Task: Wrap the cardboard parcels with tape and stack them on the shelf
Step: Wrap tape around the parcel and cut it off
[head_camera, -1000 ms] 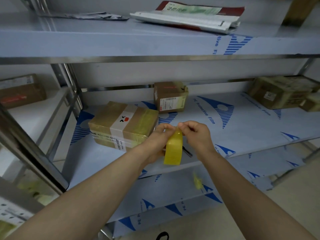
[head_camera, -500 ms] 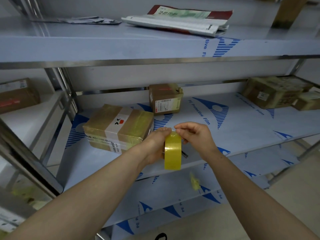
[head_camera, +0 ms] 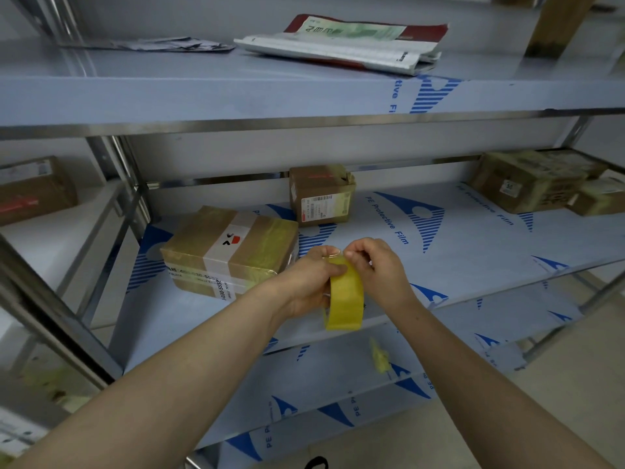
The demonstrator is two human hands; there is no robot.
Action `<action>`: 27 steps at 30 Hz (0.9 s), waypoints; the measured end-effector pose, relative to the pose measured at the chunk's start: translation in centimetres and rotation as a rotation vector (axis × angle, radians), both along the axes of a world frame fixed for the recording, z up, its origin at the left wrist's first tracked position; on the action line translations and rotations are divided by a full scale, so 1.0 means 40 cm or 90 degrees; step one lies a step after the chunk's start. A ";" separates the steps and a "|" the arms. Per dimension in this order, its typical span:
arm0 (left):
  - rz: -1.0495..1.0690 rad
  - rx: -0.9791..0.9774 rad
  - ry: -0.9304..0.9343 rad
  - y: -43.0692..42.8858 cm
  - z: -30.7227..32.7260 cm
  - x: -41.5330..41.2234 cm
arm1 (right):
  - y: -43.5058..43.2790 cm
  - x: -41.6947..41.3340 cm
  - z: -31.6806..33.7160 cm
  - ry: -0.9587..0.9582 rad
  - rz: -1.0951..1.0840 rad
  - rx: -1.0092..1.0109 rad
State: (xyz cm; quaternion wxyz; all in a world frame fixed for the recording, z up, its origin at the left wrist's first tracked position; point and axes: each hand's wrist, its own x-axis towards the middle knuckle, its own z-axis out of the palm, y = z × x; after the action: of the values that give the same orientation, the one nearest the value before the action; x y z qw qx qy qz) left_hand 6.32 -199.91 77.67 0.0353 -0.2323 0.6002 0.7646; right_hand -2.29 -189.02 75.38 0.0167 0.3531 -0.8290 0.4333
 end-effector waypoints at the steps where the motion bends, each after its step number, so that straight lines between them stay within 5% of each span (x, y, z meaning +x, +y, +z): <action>1: -0.002 -0.001 -0.002 0.002 0.002 0.000 | 0.000 0.000 0.001 -0.002 -0.010 -0.006; 12: 0.082 0.059 0.047 0.016 0.005 -0.019 | 0.019 -0.003 0.033 -0.071 -0.047 -0.038; 17: 0.037 -0.057 0.069 0.031 0.011 -0.021 | 0.030 -0.004 0.039 -0.068 -0.044 -0.019; 23: 0.095 -0.051 0.070 0.047 0.006 -0.041 | 0.040 -0.007 0.041 -0.088 -0.064 -0.066; 27: 0.092 -0.013 0.067 0.054 0.011 -0.051 | 0.051 -0.013 0.046 -0.231 -0.076 -0.153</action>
State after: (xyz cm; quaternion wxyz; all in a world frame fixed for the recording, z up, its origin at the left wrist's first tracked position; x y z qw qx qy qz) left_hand 4.29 -197.73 78.10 -0.0534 -0.2349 0.5905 0.7703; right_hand -2.82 -186.98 77.21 -0.0653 0.2152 -0.7802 0.5838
